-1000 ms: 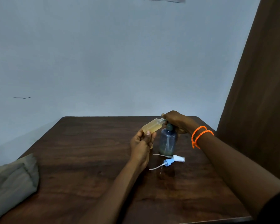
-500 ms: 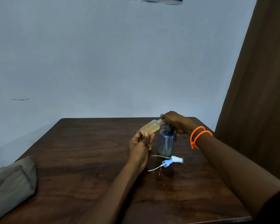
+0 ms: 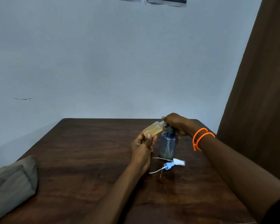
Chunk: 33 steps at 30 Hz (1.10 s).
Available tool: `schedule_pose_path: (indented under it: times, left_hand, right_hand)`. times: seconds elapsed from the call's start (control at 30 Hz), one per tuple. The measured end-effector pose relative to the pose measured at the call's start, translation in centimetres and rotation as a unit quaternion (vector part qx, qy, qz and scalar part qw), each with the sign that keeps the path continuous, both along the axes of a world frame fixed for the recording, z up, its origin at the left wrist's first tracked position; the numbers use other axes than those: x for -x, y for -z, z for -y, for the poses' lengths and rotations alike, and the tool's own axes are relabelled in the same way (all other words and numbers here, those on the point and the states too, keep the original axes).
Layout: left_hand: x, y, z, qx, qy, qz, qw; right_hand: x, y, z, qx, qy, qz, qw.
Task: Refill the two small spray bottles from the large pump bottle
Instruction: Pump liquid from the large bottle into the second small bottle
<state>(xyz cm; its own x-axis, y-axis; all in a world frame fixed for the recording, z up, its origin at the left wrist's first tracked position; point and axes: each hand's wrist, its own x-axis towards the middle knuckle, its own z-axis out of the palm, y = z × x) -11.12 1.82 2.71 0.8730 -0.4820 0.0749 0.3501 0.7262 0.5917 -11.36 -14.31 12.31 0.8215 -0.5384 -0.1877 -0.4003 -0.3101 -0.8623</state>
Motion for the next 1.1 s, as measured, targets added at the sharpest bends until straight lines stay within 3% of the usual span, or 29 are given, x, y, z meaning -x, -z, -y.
schedule_pose_path:
  times: [0.27,0.5,0.7,0.9,1.1]
  left_hand:
    - [0.1,0.2,-0.1,0.000,-0.002,-0.006,1.000]
    - [-0.1,0.4,0.0,-0.004,-0.002,-0.012,1.000]
    - [0.1,0.1,-0.1,0.002,-0.003,-0.024,1.000]
    - [-0.1,0.2,-0.1,0.000,-0.007,-0.013,1.000]
    - [-0.1,0.2,-0.1,0.011,-0.003,-0.022,1.000]
  right_hand:
    - [0.5,-0.8,-0.1,0.025,-0.010,-0.031,0.999]
    - [0.3,0.3,-0.2,-0.018,0.008,0.020,1.000]
    - [0.8,-0.7,-0.2,0.018,-0.002,-0.025,1.000]
    - [0.3,0.3,0.0,-0.026,0.001,0.012,1.000]
    - [0.9,-1.2,-0.2,0.051,-0.011,-0.043,0.998]
